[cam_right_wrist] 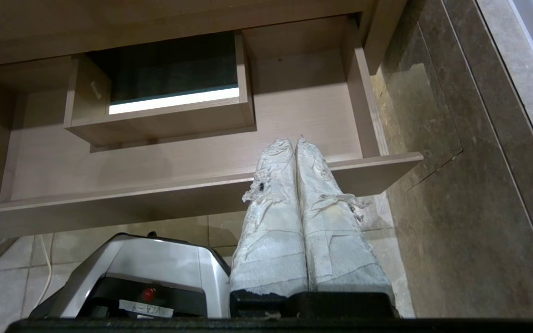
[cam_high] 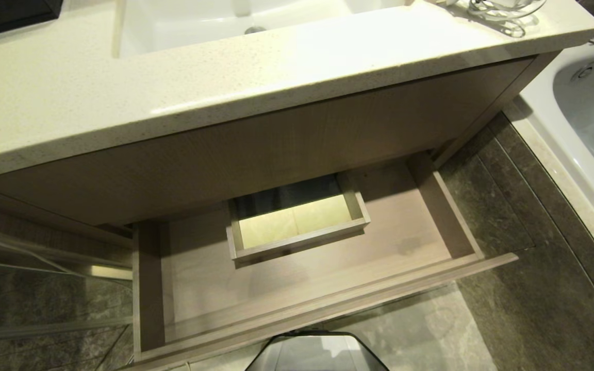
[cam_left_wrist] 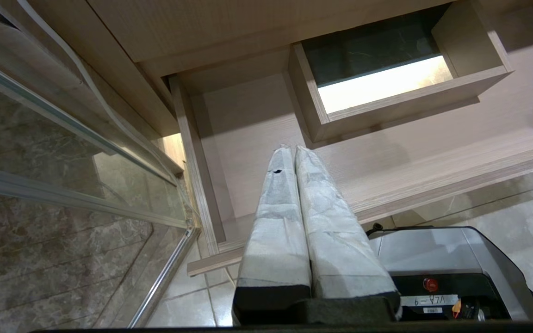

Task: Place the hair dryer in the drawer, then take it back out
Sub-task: Pick up the hairdryer

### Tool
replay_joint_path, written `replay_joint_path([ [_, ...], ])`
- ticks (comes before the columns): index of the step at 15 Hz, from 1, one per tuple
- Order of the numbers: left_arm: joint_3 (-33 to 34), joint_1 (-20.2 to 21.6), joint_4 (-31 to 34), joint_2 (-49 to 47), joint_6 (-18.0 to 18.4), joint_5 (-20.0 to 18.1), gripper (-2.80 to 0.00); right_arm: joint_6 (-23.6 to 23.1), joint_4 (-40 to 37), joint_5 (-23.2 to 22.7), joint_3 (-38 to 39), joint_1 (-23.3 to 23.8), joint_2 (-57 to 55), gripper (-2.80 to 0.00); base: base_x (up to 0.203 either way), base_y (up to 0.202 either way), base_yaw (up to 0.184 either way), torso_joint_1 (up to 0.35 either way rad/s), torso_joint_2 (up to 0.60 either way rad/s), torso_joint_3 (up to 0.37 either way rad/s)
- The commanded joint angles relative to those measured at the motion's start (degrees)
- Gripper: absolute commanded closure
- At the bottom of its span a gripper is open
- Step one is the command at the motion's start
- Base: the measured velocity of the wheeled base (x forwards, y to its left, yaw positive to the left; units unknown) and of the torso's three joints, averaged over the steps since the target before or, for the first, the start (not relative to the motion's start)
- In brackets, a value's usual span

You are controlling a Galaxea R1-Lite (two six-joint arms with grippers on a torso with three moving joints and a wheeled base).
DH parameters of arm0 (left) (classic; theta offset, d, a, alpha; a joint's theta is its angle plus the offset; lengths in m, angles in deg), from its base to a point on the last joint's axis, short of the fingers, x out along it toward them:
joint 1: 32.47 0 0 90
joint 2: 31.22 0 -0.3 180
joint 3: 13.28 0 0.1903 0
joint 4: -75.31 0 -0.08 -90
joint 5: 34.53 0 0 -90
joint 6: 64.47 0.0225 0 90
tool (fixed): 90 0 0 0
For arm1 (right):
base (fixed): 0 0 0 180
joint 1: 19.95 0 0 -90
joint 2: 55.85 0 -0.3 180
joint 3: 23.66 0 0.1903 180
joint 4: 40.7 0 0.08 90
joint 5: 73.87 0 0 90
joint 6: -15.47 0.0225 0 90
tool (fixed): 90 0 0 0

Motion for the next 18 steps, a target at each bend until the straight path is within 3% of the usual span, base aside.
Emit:
replay_joint_path([
  [1,0.1,0.0,0.0,0.0,0.0,0.0,0.00,0.0,0.0,0.0,2.3,0.0,2.2,0.00,0.000,0.000,0.000,0.022,-0.04,-0.020],
  [18,0.1,0.0,0.0,0.0,0.0,0.0,0.00,-0.2,0.1,-0.2,2.3,0.0,2.2,0.00,0.000,0.000,0.000,0.201,-0.38,-0.176],
])
